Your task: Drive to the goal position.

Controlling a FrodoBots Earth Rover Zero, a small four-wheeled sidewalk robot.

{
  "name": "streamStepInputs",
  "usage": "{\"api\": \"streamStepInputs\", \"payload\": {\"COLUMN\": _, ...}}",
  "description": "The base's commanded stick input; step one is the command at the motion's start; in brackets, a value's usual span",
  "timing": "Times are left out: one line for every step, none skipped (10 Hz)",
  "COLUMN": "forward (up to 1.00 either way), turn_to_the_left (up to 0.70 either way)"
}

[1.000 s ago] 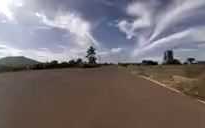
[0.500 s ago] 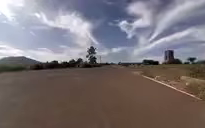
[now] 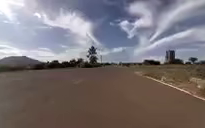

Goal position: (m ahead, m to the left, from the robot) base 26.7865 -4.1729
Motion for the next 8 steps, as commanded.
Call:
{"api": "streamStepInputs", "payload": {"forward": 1.0, "turn_to_the_left": 0.0}}
{"api": "streamStepInputs", "payload": {"forward": 1.0, "turn_to_the_left": 0.0}}
{"api": "streamStepInputs", "payload": {"forward": 1.0, "turn_to_the_left": 0.0}}
{"api": "streamStepInputs", "payload": {"forward": 1.0, "turn_to_the_left": -0.03}}
{"api": "streamStepInputs", "payload": {"forward": 1.0, "turn_to_the_left": -0.4}}
{"api": "streamStepInputs", "payload": {"forward": 1.0, "turn_to_the_left": -0.4}}
{"api": "streamStepInputs", "payload": {"forward": 1.0, "turn_to_the_left": -0.4}}
{"api": "streamStepInputs", "payload": {"forward": 1.0, "turn_to_the_left": -0.4}}
